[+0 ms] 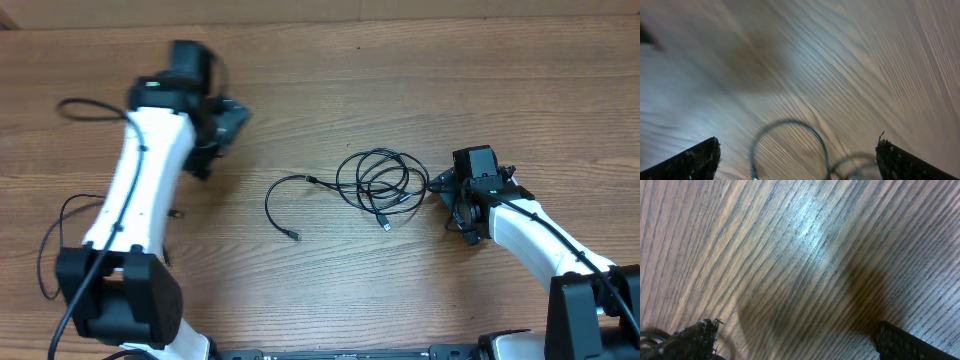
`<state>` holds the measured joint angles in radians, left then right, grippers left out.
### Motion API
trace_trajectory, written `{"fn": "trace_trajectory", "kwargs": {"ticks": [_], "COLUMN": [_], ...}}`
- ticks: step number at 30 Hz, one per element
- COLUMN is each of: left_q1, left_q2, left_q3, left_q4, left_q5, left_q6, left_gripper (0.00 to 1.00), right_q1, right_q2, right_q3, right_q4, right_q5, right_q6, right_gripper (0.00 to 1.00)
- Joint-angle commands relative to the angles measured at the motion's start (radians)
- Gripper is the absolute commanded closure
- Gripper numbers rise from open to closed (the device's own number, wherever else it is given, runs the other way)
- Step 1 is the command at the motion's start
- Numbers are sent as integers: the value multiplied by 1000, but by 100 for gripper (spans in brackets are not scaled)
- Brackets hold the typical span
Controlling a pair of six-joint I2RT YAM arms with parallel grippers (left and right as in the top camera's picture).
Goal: Untangle cables
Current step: 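Move the open left gripper rightward toward the remaining cable pile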
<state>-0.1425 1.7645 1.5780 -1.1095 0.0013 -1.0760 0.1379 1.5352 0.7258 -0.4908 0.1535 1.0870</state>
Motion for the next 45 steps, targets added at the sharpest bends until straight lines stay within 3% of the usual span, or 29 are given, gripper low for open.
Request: {"fn": "trace_trajectory", "kwargs": {"ticks": [1,10,15,27,32,34,40,42,45], "left_q1": [-106,-311,-371,-385,-372,-352,-285,-248,-233], "left_q2": [24,150,207,218,208,186,29,-83,-166], "left_q3": [-5,-5,-5,-5,8,31,72,72,72], "left_q4": [39,134,142,139,140,119,82,63,1], "left_q5": [-8,11,124,66,64,77,35,-11,-80], "left_q6": [21,-9,-21,-14,230,323,373,373,373], "left_gripper": [0,0,0,27,15,1,1,0,0], "right_q1": [-3,-3,-3,-3,-3,-3,-3,-3,-3], "right_q2": [14,14,14,14,14,14,14,14,11], "right_q3": [-19,-19,-19,-19,-18,-19,-19,-17,0], "right_q4": [-12,-12,-15,-8,14,11,-82,-85,-16], "right_q5": [-27,-27,17,85,4,-74,-88,-88,-145], "right_q6": [4,3,2,4,4,4,3,-73,-440], "right_gripper": [0,0,0,0,0,0,0,0,0]}}
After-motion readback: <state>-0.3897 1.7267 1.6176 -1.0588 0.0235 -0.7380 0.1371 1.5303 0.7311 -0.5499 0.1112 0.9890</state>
